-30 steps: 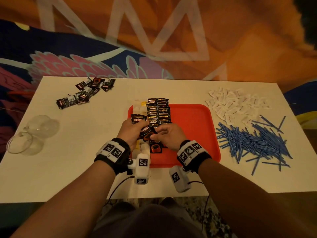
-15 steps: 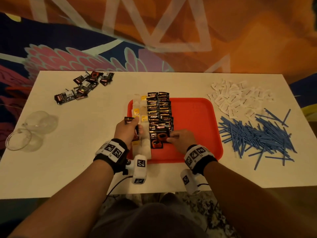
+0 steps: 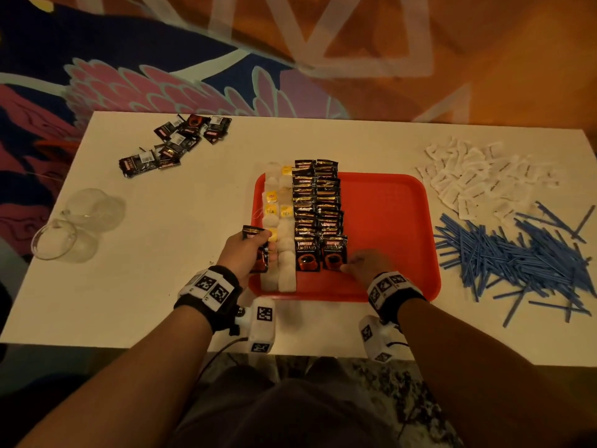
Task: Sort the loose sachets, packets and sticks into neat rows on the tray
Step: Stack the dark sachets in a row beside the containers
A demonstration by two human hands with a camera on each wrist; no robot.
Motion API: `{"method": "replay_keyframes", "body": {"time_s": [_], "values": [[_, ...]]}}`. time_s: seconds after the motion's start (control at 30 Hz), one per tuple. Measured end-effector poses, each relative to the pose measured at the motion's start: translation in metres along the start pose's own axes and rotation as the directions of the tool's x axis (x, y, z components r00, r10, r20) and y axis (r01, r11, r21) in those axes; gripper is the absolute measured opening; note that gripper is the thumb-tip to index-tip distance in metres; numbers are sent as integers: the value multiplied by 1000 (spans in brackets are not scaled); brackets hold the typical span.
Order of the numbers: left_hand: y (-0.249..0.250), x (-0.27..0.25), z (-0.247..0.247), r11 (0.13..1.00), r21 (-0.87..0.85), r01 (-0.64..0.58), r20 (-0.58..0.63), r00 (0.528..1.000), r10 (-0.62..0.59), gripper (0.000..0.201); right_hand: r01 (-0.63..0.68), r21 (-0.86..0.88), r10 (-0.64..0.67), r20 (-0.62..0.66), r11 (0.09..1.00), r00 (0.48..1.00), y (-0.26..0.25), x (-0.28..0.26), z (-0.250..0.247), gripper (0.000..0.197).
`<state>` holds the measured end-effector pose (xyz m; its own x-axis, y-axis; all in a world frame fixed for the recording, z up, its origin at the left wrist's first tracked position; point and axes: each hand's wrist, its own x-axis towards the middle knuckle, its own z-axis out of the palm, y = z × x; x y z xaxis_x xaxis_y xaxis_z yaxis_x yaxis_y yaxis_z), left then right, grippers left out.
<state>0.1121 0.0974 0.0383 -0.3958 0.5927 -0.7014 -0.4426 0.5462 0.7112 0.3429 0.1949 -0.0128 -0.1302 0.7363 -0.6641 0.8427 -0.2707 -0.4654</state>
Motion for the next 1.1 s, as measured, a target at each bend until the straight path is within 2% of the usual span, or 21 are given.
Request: {"method": "replay_keyframes", "body": {"time_s": [0.13, 0.3, 0.43, 0.6, 0.63, 0.73, 0.83, 0.93, 1.0, 1.1], "values": [[-2, -2, -4, 1000, -16, 7, -27, 1000, -8, 15, -14, 19, 14, -4, 1000, 1000, -6, 3, 1, 12], [-6, -2, -9, 999, 50, 17, -42, 999, -15, 21, -19, 18, 19, 5, 1000, 1000, -9, 2, 2, 14], [-3, -7, -2, 997, -30, 66, -8, 998, -66, 19, -3, 41, 3, 2, 999, 1000, -8, -1, 0, 15], [2, -13, 6, 967, -225, 117, 70, 992, -104, 48, 26, 48, -24, -47, 999, 999, -5, -8, -7, 17], [4, -13, 8, 955, -266, 128, 72, 991, -112, 47, 29, 49, -27, -53, 998, 998, -6, -11, -9, 17], [10, -20, 22, 945, -302, 127, 71, 991, -111, 25, 103, 50, -100, -61, 993, 993, -14, -20, -11, 15], [10, -21, 38, 981, -189, 49, 28, 999, -44, 13, 271, 167, -277, 14, 948, 961, -30, -33, -8, 20], [5, -19, 51, 998, -35, -54, 94, 994, 57, 15, 338, 305, -388, 120, 890, 914, -50, -51, -5, 15], [4, -20, 55, 992, 59, -112, 117, 988, 105, 11, 403, 259, -434, 73, 878, 898, -54, -54, -5, 22], [6, -22, 54, 980, 86, -177, 125, 978, 165, 6, 403, 181, -414, 26, 897, 910, -50, -50, -6, 33]]}}
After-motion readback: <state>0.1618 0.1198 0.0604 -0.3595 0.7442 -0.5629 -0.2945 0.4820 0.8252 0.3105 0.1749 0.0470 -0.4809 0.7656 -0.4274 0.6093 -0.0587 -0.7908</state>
